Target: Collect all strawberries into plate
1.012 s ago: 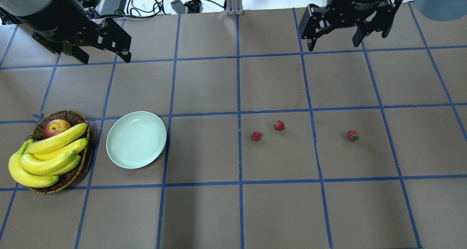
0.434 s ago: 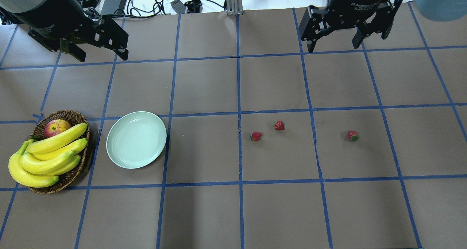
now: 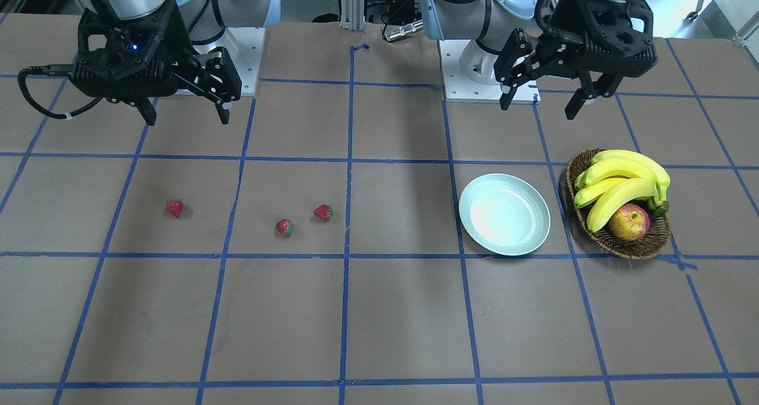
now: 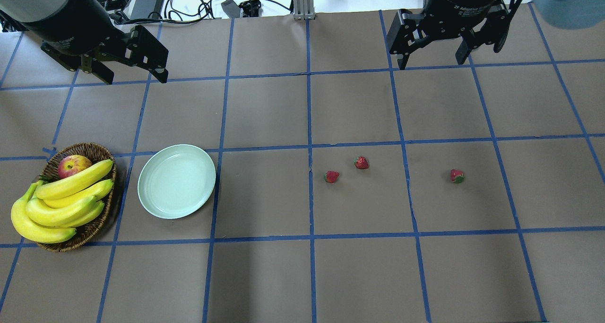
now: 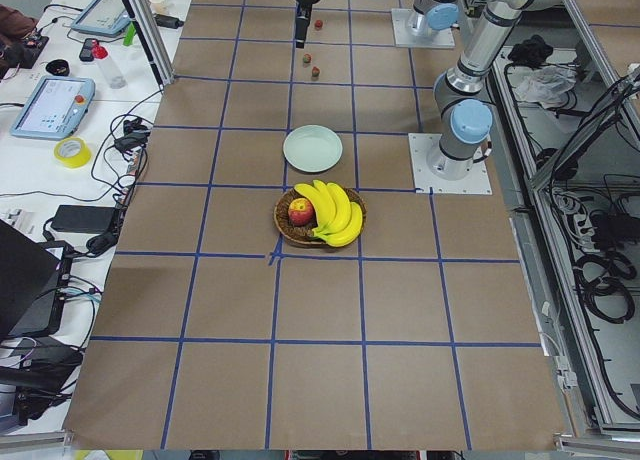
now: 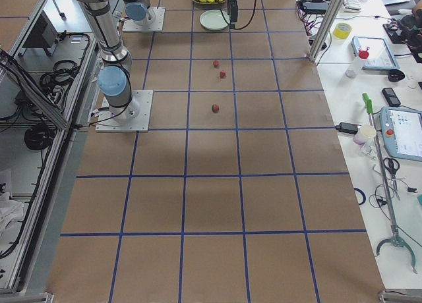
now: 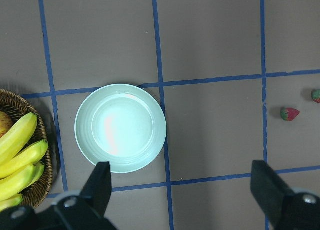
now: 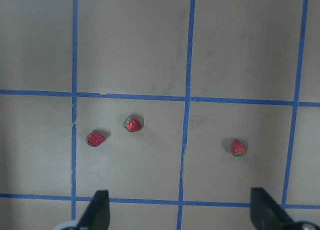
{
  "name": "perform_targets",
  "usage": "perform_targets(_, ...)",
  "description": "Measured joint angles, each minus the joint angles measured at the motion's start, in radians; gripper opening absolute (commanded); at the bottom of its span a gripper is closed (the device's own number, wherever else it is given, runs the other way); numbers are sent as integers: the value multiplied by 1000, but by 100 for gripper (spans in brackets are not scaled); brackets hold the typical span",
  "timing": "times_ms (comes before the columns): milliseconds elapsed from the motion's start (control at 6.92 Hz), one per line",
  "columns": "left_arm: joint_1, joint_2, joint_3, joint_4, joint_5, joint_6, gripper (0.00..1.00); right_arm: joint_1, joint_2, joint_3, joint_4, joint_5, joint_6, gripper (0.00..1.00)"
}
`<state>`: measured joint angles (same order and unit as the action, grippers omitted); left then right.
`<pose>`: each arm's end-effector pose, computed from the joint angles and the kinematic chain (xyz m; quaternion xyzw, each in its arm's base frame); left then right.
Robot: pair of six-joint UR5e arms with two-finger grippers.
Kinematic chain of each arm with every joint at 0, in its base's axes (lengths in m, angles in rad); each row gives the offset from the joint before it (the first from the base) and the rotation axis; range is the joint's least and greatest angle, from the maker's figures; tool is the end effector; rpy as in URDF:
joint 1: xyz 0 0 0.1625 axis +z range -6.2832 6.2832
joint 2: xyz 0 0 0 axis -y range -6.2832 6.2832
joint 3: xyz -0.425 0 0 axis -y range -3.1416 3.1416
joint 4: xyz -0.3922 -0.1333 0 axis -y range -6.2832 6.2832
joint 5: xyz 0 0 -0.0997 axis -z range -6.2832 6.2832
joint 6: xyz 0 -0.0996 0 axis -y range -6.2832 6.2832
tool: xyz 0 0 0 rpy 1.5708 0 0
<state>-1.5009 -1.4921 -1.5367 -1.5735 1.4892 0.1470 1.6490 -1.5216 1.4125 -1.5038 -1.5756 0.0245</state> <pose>-0.1085 -0.4750 0.5426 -0.0407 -0.9968 0.0591 0.0345 0.1726 -0.5026 0.5344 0.0268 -0.9994 0.0211 0.0013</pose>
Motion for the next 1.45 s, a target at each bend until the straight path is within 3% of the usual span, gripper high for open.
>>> perform_targets(723, -1, 3, -28, 5, -6, 44, 100, 35, 46, 22, 11, 4, 49, 98)
perform_targets(1012, 0, 1, -35, 29, -5, 46, 100, 143, 118, 152, -197, 2, 134, 98)
perform_targets(1445, 1, 0, -42, 39, 0, 45, 100, 230, 257, 463, -678, 3, 264, 98)
